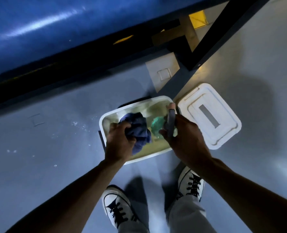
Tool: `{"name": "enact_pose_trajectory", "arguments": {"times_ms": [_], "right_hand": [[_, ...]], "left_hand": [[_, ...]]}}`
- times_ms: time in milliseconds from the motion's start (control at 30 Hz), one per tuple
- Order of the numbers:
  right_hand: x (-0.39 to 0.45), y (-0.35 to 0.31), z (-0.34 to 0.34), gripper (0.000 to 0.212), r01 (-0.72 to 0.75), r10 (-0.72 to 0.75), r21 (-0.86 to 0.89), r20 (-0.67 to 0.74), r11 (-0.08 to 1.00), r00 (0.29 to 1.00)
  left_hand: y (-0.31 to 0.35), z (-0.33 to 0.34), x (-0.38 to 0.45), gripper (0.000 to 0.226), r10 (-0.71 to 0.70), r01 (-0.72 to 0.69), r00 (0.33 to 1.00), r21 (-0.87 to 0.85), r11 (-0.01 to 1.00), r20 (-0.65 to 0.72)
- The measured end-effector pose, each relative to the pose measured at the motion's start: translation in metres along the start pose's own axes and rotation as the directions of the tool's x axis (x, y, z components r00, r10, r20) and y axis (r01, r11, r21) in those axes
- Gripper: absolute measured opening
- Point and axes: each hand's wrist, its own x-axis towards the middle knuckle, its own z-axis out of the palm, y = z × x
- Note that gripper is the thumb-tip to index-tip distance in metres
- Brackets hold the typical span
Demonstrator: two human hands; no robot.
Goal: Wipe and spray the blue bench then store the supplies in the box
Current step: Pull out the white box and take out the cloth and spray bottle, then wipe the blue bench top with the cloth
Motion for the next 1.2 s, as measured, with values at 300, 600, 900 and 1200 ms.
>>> {"name": "enact_pose_trajectory", "arguments": {"times_ms": [300, 600, 900, 1200], "right_hand": [[-0.091, 0.019, -0.061, 0.026, -0.08, 0.082, 0.044, -0.039, 0.996, 0.996], [-0.112, 0.168, 0.028, 0.027, -0.02, 0.023, -0.037, 0.072, 0.999, 0.997], [-0.115, 0.201, 0.068, 0.031, 0.057, -0.056, 0.053, -0.02, 0.997, 0.998], [-0.123, 0.193, 0.029, 0.073, -0.124, 0.14, -0.086, 0.221, 0.989, 0.965]], "left_hand": [[0.019, -0.009, -0.146, 0.039, 0.044, -0.033, 0.997, -0.188, 0.982, 0.056], [-0.024, 0.137, -0.156, 0.035, 0.057, -0.054, 0.992, -0.031, 0.998, 0.11], [-0.035, 0.193, -0.134, 0.04, 0.056, -0.056, 0.998, -0.007, 0.998, 0.017], [0.043, 0.119, -0.112, 0.025, 0.181, -0.181, 0.983, -0.122, 0.976, -0.011]]}}
